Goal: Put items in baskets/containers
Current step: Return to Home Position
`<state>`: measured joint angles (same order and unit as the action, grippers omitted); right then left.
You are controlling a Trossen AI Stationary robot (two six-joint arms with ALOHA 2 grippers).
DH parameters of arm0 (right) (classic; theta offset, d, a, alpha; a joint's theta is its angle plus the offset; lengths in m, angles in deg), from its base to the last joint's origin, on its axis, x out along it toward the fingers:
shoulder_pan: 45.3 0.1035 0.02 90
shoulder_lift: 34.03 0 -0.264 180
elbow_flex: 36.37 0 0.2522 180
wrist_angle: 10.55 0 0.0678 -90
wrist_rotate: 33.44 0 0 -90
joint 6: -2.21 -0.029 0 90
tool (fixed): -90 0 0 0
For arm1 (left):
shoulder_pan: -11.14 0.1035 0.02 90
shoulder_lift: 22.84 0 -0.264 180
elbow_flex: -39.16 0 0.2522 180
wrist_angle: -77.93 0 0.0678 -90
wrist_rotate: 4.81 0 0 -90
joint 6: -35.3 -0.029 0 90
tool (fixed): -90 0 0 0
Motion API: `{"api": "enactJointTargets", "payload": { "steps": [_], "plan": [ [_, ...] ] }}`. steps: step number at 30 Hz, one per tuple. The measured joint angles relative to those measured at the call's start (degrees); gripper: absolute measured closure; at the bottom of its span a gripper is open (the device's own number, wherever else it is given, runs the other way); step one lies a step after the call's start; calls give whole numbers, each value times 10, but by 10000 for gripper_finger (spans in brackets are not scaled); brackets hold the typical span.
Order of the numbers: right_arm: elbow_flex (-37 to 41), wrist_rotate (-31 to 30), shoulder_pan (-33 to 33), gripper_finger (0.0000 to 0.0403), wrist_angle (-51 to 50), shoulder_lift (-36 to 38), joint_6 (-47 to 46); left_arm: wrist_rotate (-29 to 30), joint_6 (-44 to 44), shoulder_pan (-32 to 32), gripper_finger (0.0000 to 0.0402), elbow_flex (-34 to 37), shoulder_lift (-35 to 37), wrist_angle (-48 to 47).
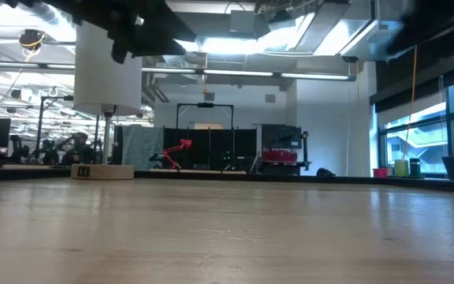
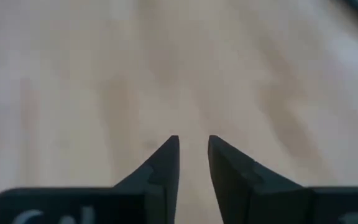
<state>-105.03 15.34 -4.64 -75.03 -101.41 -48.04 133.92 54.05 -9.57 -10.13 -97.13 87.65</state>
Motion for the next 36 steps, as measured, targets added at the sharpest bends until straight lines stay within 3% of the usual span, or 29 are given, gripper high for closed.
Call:
{"api": "enactJointTargets", "payload": {
  "steps": [5,8,12,18,22,28,36],
  "plan": [
    [111,205,-148,331,390,43,289,-15,-25,13,222,0,4,-8],
    [143,303,-232,341,512,54,370,-80,-7,36,222,1,4,-2],
    [152,366,-315,357,520,77,435,-132,-48,41,222,1,33,18],
    [152,451,-390,379,486,169,490,-76,-120,48,222,43,145,-17],
    [170,465,-408,387,468,234,508,-86,-130,67,222,119,223,1],
    [291,480,-418,391,558,312,491,-98,-127,66,222,233,323,54],
    [375,515,-432,391,531,428,462,-98,-171,38,222,277,472,22]
  ]
}}
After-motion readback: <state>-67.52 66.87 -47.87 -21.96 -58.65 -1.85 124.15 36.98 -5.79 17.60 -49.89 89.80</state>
